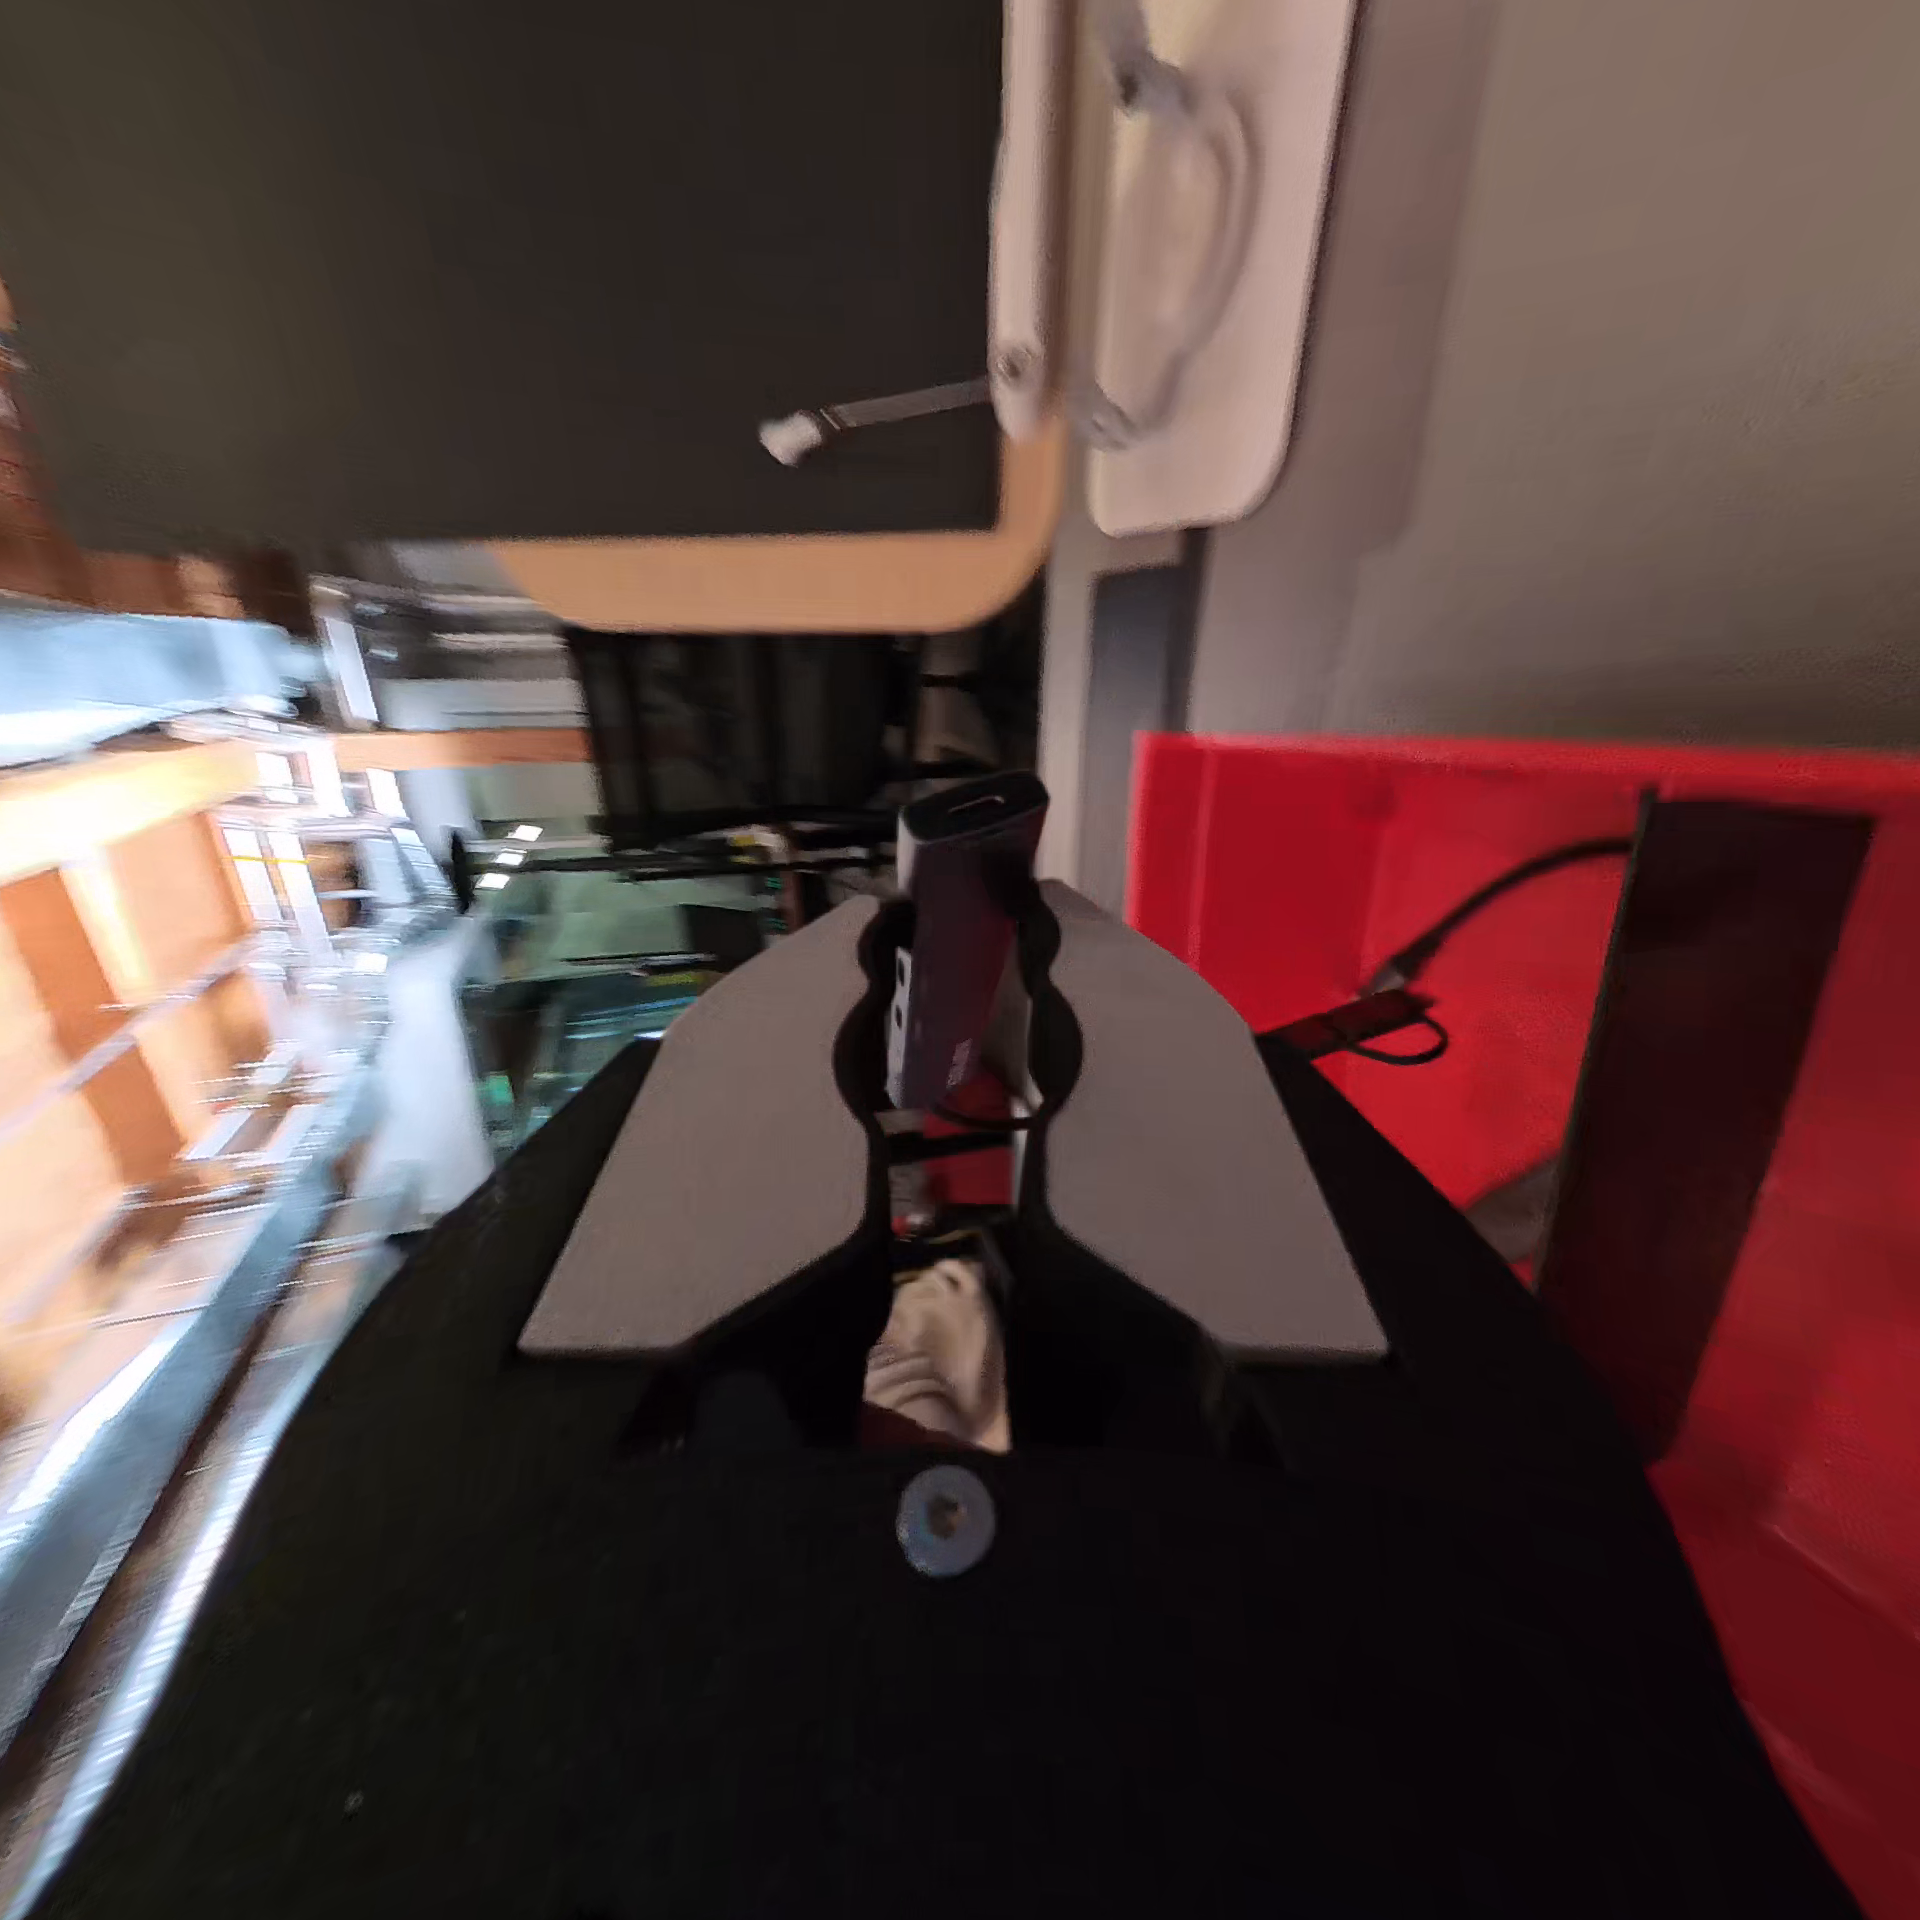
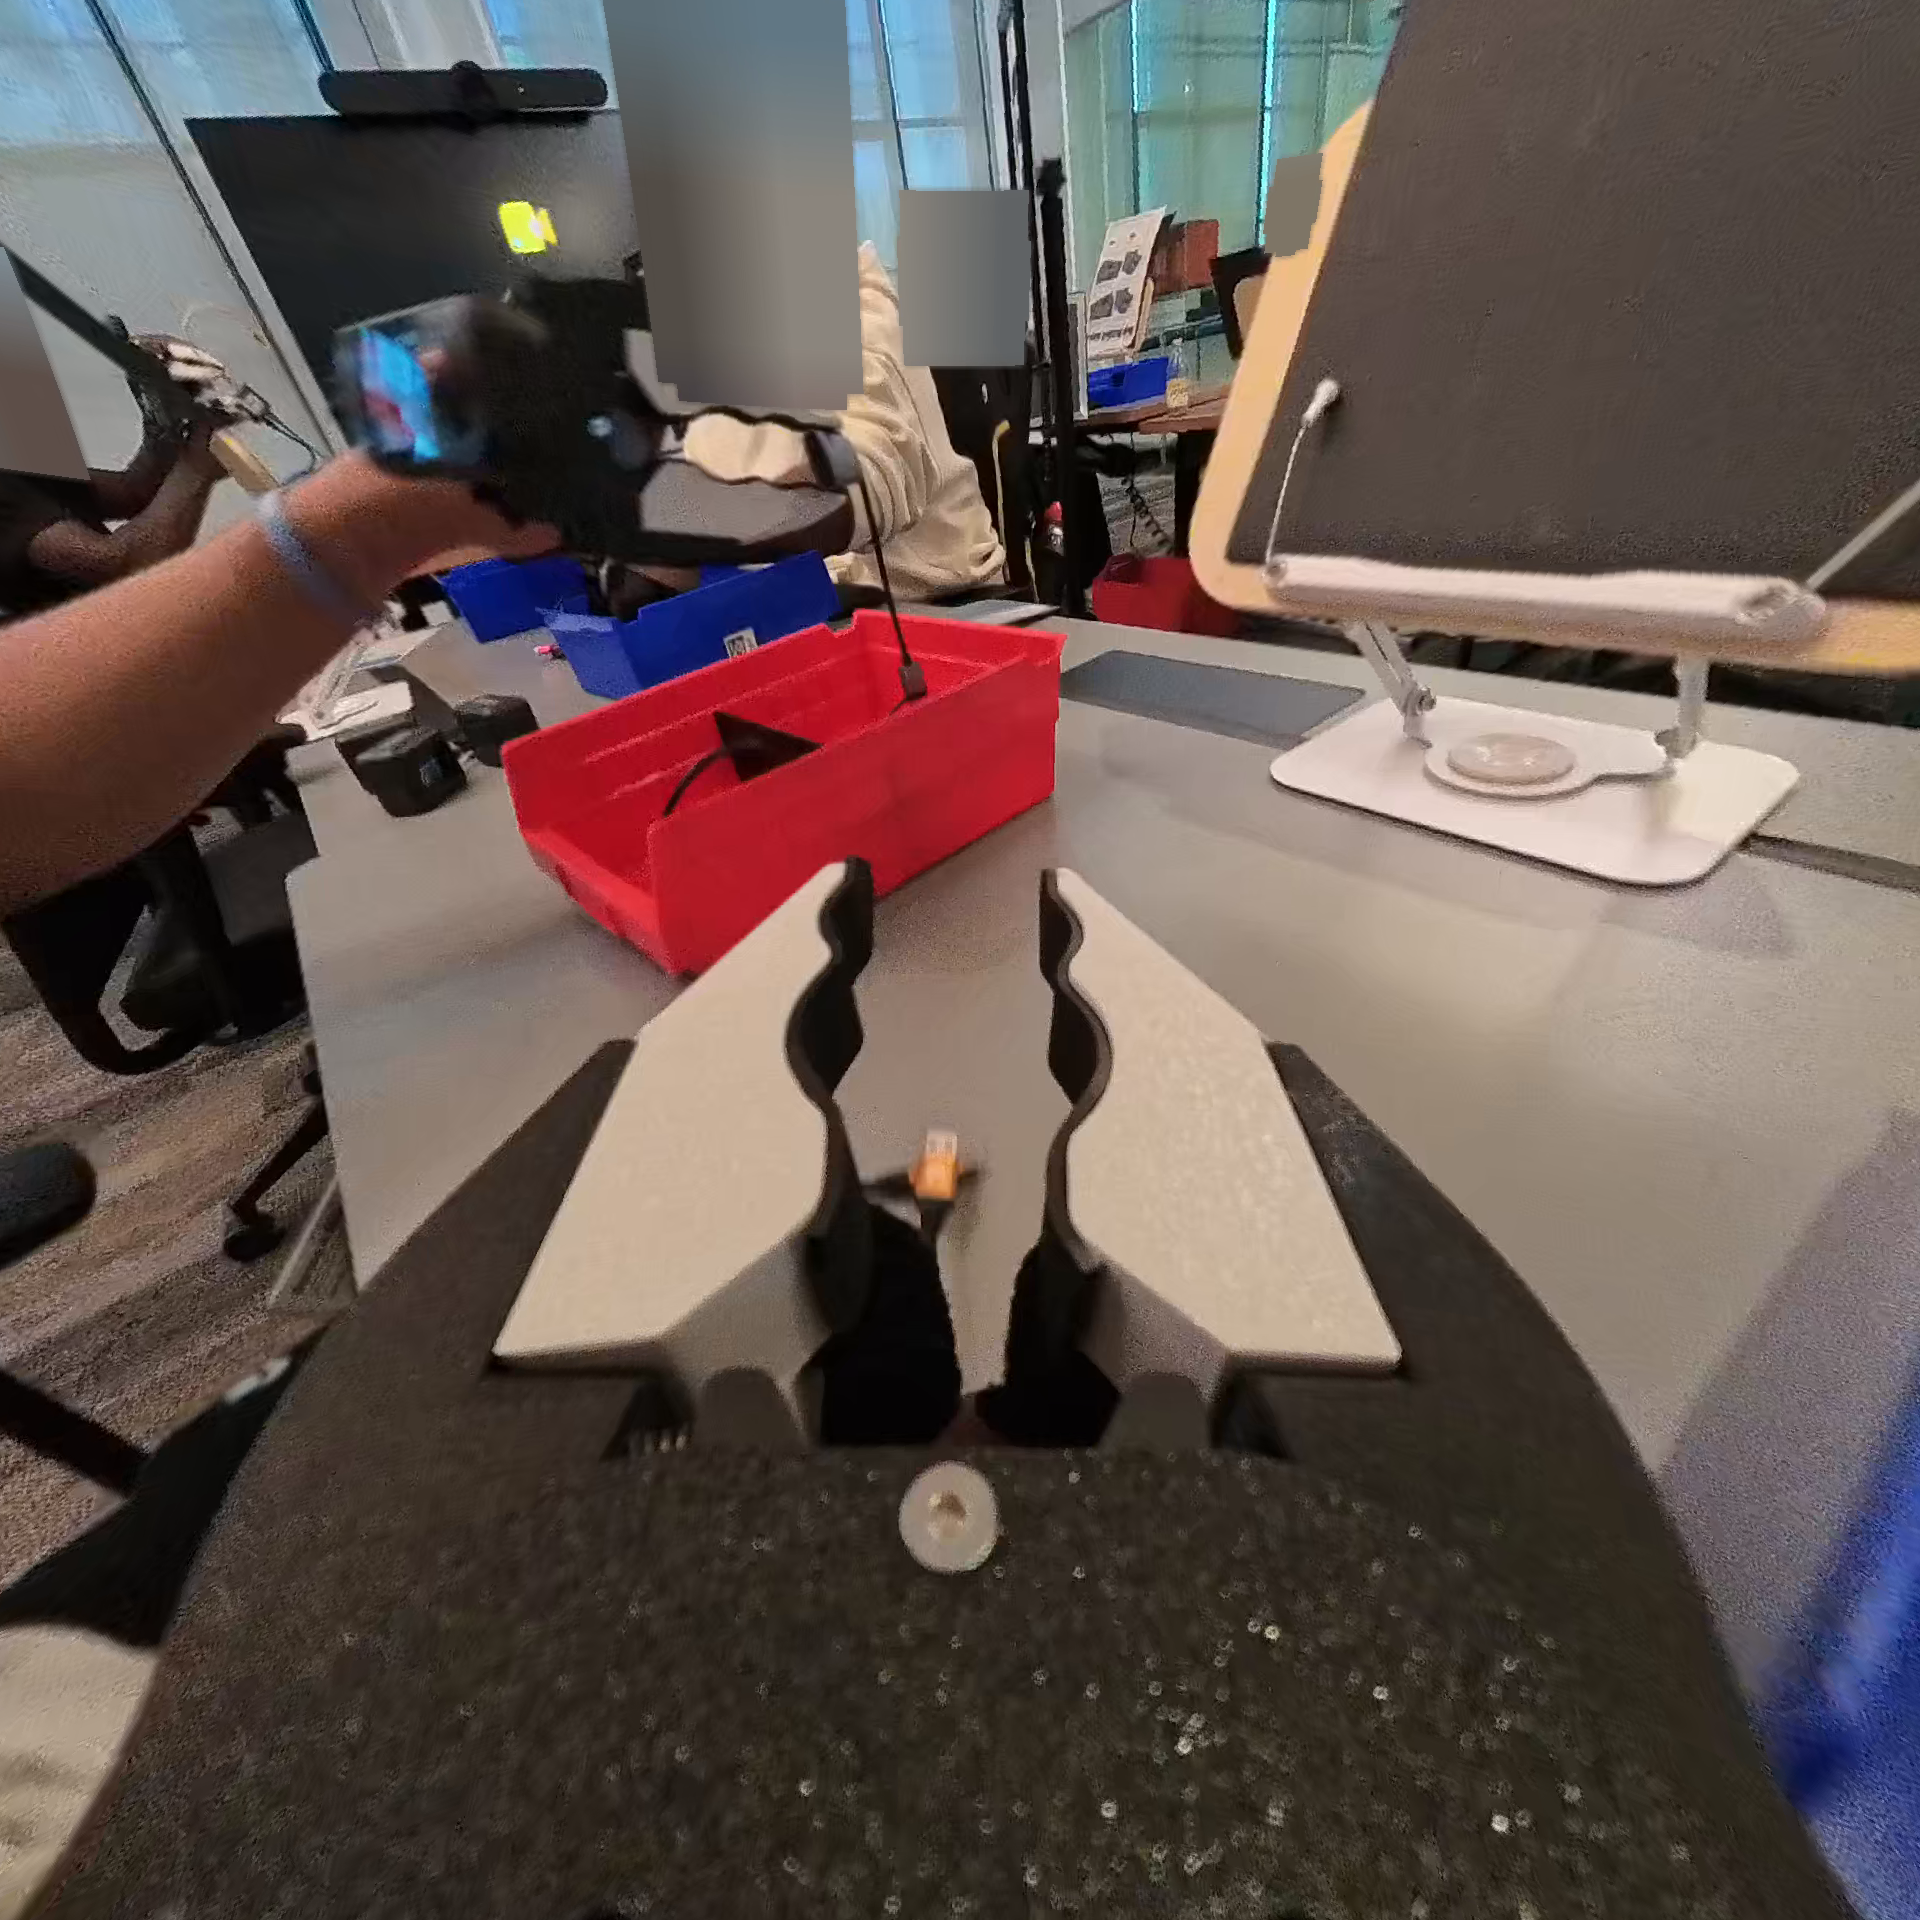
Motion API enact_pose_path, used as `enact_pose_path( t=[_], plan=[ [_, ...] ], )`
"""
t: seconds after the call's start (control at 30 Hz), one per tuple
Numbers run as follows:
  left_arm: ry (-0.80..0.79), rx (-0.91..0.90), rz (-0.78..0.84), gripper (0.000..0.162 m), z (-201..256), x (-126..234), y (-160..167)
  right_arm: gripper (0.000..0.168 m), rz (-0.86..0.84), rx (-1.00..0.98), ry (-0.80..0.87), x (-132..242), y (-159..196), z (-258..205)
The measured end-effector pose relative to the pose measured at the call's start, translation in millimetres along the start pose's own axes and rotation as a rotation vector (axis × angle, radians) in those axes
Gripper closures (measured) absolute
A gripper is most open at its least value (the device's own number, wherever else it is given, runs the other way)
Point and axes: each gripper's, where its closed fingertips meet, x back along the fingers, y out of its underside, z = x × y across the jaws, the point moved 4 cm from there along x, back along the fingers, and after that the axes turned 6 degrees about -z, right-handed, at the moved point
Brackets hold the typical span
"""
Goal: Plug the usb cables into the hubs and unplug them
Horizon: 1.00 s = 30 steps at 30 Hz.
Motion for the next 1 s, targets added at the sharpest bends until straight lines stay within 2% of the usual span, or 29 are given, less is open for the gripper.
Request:
enact_pose_path(
  t=[0.1, 0.2, 0.37, 0.43, 0.5, 0.67, 0.77, 0.87, 0.93, 1.0],
  plan=[
    [-0.104, -0.045, 0.034, 0.140, -9.0, 39.2, -45.5, 0.134, 0.016, 0.086, -0.005, -34.2, -34.3, -14.2],
    [-0.129, -0.063, 0.094, 0.140, -4.9, 68.8, -94.1, 0.134, 0.041, 0.205, -0.015, -60.4, -62.4, -40.7],
    [-0.165, -0.101, 0.162, 0.140, 8.9, 98.4, -153.0, 0.137, 0.058, 0.299, 0.077, -77.3, -73.8, -51.7],
    [-0.172, -0.112, 0.143, 0.140, 14.2, 103.4, -165.1, 0.153, 0.057, 0.295, 0.030, -74.1, -69.3, -56.7],
    [-0.195, -0.141, 0.146, 0.140, 18.4, 106.0, -172.2, 0.161, 0.059, 0.313, 0.055, -66.4, -65.1, -52.6],
    [-0.130, -0.107, 0.228, 0.140, 36.7, 116.5, -196.6, 0.160, 0.060, 0.401, 0.074, -50.0, -52.8, -52.1],
    [-0.146, -0.127, 0.228, 0.140, 42.0, 118.4, -208.4, 0.161, 0.057, 0.392, 0.078, -43.7, -51.0, -47.3],
    [-0.122, 0.068, 0.285, 0.134, 34.4, 126.3, -210.9, 0.161, 0.056, 0.335, 0.038, -32.8, -53.9, -35.0],
    [-0.066, 0.327, 0.383, 0.138, 25.8, 139.8, -206.3, 0.161, 0.072, 0.333, 0.038, -19.4, -57.4, -18.6],
    [0.119, 0.660, 0.532, 0.138, 26.3, 152.0, -202.6, 0.161, 0.118, 0.274, -0.014, -1.3, -64.6, -6.3]
  ],
)
